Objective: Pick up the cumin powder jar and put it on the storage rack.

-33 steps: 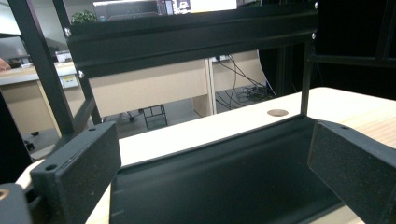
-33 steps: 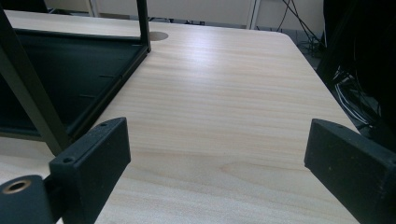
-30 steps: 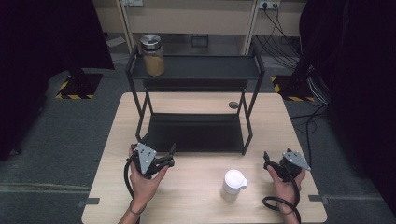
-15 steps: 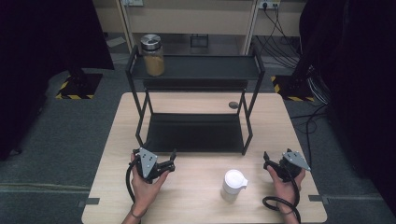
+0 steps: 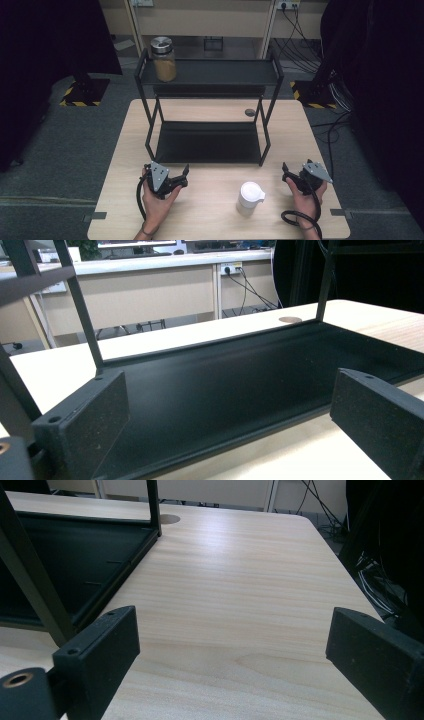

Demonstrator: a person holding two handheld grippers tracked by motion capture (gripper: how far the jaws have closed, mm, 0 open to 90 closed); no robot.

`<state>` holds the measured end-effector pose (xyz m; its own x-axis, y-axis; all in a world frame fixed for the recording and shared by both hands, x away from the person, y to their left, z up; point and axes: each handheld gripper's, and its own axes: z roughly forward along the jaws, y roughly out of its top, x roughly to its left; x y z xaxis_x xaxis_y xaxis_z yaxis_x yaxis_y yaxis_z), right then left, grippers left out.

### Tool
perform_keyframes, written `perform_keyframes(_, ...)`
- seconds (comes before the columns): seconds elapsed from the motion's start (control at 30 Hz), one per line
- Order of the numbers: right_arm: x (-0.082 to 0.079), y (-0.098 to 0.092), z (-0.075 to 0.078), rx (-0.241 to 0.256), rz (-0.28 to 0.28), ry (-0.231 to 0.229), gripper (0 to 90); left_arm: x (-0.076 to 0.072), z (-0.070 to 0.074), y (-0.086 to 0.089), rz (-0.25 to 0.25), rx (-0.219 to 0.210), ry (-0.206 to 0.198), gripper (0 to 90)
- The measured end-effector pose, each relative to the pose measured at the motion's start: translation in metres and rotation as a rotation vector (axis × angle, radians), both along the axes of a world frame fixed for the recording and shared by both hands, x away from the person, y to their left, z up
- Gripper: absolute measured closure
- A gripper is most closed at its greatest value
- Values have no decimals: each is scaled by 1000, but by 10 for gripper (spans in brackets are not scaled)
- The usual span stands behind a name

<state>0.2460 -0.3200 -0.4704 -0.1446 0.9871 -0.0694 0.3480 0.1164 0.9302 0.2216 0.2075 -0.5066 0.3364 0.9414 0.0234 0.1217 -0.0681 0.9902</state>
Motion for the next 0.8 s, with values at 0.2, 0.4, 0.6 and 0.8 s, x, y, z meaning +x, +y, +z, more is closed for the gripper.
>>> perform_keyframes(0.2,0,0,0,-2,0,0,71,1,-3,-1,-5,-2,20,18)
perform_keyframes(0.4,0,1,0,-6,0,-1,72,1,-5,-1,-12,0,32,18)
perform_keyframes(0.6,0,0,0,-1,-1,0,71,2,-6,-1,-13,-12,45,17)
perform_keyframes(0.8,0,1,0,-5,0,0,71,2,-6,0,-9,-22,51,17)
